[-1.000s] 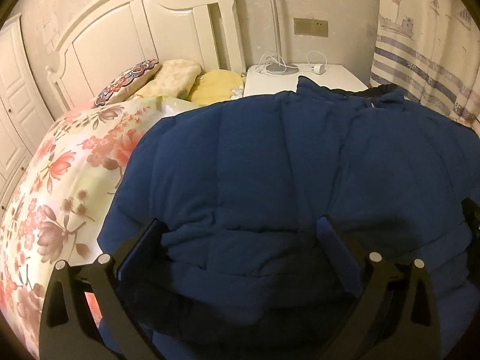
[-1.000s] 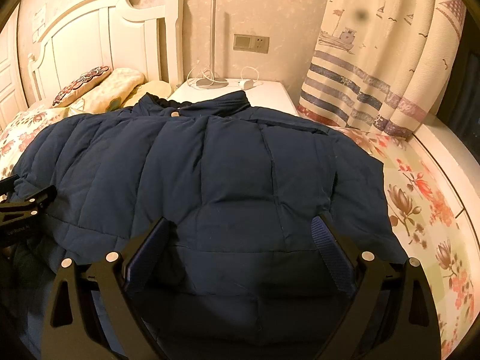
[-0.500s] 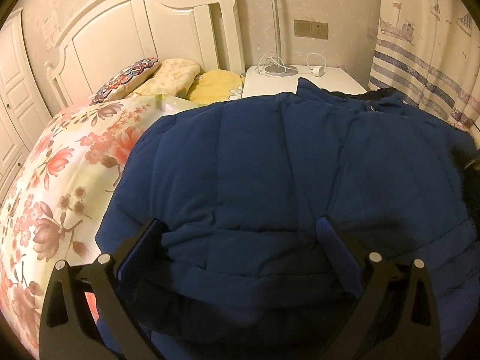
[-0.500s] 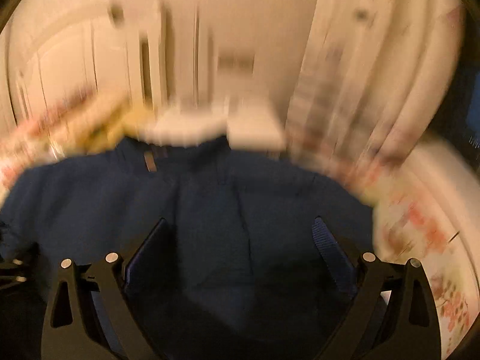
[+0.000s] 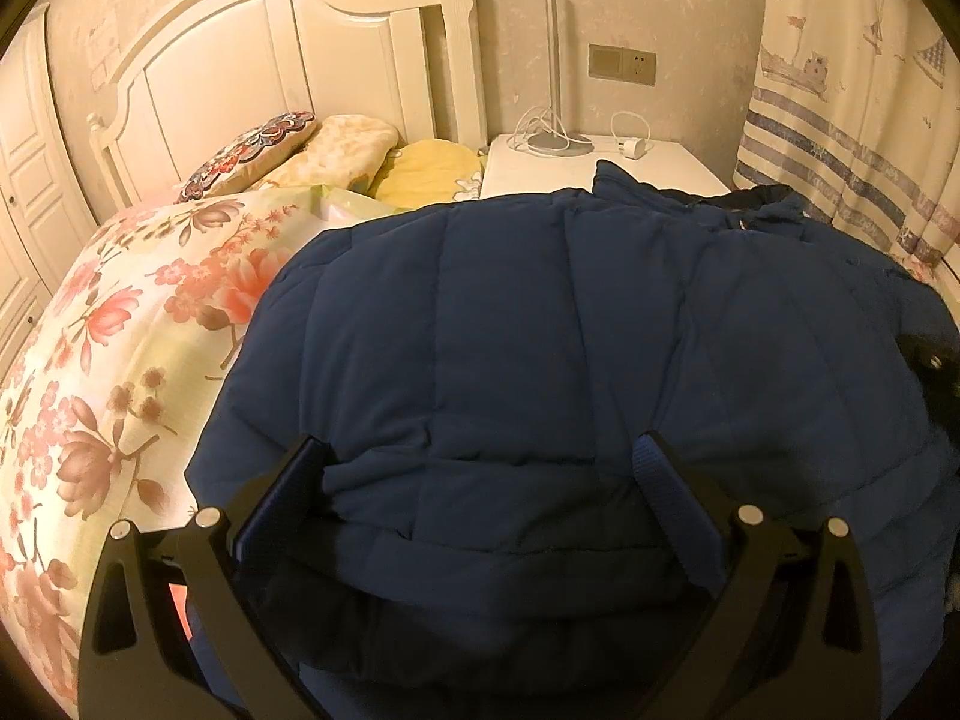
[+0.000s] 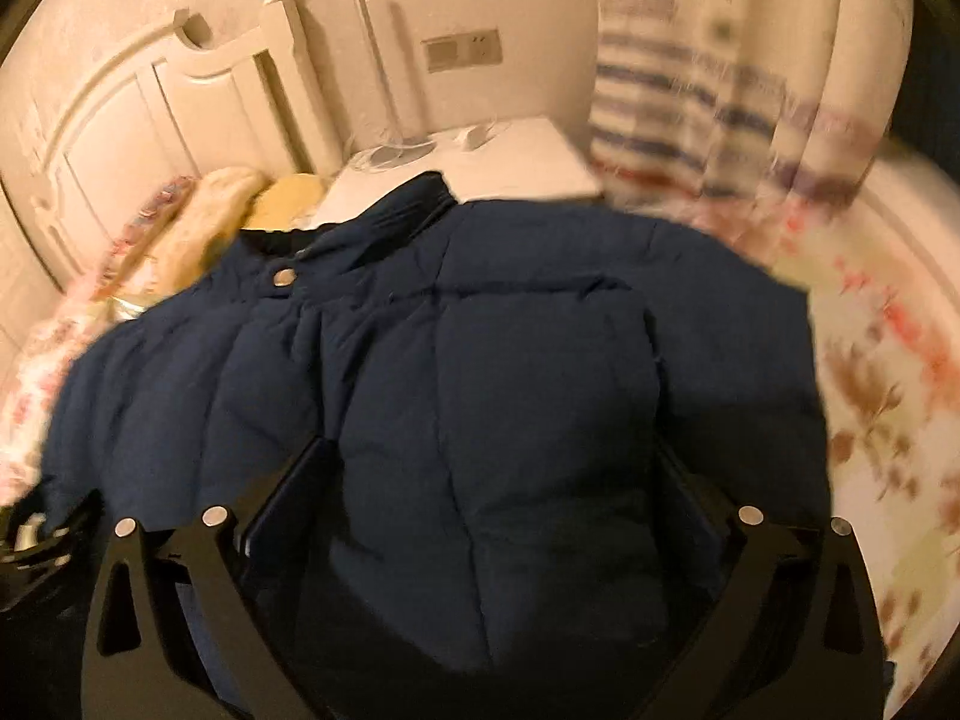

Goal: Fold large clothes

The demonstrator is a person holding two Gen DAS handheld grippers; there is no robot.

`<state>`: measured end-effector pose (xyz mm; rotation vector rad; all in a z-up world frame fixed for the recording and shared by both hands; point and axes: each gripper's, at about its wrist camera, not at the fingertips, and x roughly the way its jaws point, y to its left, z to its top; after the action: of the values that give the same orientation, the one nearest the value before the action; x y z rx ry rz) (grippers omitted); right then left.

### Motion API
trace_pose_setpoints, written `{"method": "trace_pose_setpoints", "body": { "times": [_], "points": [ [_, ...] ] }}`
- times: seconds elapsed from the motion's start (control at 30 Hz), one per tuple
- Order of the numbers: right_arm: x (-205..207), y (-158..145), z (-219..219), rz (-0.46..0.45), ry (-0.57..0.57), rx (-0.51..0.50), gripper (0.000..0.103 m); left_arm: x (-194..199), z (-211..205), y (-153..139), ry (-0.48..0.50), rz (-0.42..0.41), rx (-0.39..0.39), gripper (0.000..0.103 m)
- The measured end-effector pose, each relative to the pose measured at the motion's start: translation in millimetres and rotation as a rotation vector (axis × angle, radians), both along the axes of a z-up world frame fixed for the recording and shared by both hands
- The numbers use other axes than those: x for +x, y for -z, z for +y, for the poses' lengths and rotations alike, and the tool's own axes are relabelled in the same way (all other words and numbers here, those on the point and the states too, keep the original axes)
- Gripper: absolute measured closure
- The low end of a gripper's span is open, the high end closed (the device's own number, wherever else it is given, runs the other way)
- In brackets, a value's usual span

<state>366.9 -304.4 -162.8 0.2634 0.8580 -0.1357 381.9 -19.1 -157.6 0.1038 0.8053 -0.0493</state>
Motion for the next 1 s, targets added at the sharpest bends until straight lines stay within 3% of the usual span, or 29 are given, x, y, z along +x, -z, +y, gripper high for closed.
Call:
{"method": "trace_pose_setpoints", "body": {
  "times": [0.1, 0.17, 0.23, 0.3, 0.4, 0.47, 0.6, 0.73, 0.83, 1.0],
  "points": [
    [-41, -18, 7, -0.097, 0.082, -0.089, 0.007, -3, 1, -2, -0.001, -0.012, -0.004, 0.002],
    [-69, -23, 22, -0.164, 0.058, -0.115, 0.006, -7, 3, -5, -0.007, -0.034, -0.007, 0.002],
    [-80, -15, 40, -0.124, -0.032, -0.16, 0.005, -17, 6, -11, -0.016, -0.083, -0.021, 0.002],
    [-73, 5, 60, 0.047, -0.127, -0.267, 0.005, -30, 10, -19, -0.045, -0.144, -0.026, 0.002],
    [-91, -7, 55, 0.017, -0.116, -0.228, 0.005, -62, 23, -33, -0.055, -0.195, -0.078, 0.002],
    [-104, -13, 51, 0.002, -0.128, -0.18, 0.005, -96, 28, -46, -0.069, -0.234, -0.03, 0.002],
    [-139, 6, 70, 0.126, -0.258, -0.214, 0.005, -145, 34, -42, 0.042, -0.146, -0.015, 0.002],
    [-167, 11, 68, 0.145, -0.271, -0.182, 0.005, -157, 38, 8, 0.047, 0.079, 0.056, 0.003],
    [-192, 3, 70, 0.114, -0.264, -0.175, 0.005, -168, 43, 1, 0.017, 0.047, 0.068, 0.003],
    [-250, 16, 85, 0.1, -0.421, -0.243, 0.005, -192, 43, 3, 0.038, 0.033, 0.094, 0.003]
  ]
}}
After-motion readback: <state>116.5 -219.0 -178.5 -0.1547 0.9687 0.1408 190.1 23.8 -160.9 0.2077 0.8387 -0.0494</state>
